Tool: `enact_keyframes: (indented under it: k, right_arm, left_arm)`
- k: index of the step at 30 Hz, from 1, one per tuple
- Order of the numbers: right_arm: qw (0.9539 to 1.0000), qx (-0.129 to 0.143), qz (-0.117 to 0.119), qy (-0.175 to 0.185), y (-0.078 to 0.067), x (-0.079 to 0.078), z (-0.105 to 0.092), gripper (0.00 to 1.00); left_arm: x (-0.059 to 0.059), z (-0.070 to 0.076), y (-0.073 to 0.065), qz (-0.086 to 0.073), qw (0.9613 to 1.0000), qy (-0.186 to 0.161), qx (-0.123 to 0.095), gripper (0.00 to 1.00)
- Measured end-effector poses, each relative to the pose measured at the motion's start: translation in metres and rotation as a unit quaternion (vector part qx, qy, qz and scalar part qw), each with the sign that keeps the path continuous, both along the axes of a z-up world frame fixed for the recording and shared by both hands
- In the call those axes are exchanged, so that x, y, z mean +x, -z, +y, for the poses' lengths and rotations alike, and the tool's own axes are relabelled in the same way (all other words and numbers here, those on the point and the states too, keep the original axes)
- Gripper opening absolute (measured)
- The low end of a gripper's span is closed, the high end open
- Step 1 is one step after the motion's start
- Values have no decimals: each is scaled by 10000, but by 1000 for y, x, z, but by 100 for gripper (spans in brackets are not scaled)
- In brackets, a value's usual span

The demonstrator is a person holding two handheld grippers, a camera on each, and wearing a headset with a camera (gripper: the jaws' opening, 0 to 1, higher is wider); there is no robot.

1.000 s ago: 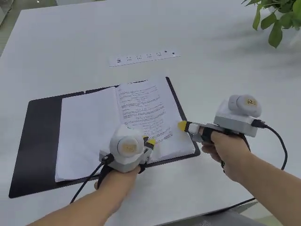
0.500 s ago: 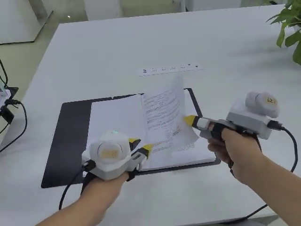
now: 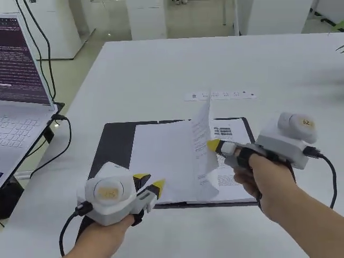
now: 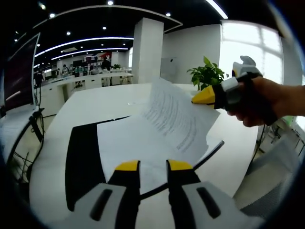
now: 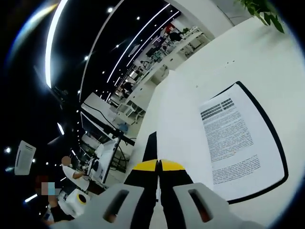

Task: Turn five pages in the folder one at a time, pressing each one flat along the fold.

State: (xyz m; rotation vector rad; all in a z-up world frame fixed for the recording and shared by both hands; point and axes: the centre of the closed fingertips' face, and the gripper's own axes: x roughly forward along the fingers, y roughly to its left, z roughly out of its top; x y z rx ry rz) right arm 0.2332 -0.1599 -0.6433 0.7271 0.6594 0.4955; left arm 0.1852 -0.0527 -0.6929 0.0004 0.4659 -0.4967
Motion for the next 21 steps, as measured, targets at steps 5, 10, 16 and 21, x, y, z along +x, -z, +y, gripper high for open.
enact_keyframes:
  k: [5,10,16,21]
  right_arm:
    - [9996,-104,105,-225,4,-2,36,0]
    - [9977,-449,259,-446,20,2,69,0]
    - [9940,-731,361,-724,37,10,104,0]
    - [9911,-860,469,-906,54,12,128,0]
  left_arm:
    - [-11,21,-3,8,10000,-82,9,20]
    - [-22,44,-2,74,9997,-231,-35,20]
    - [-31,65,-5,51,9993,-381,-30,20]
    - [-42,83,-3,97,9981,-606,-91,20]
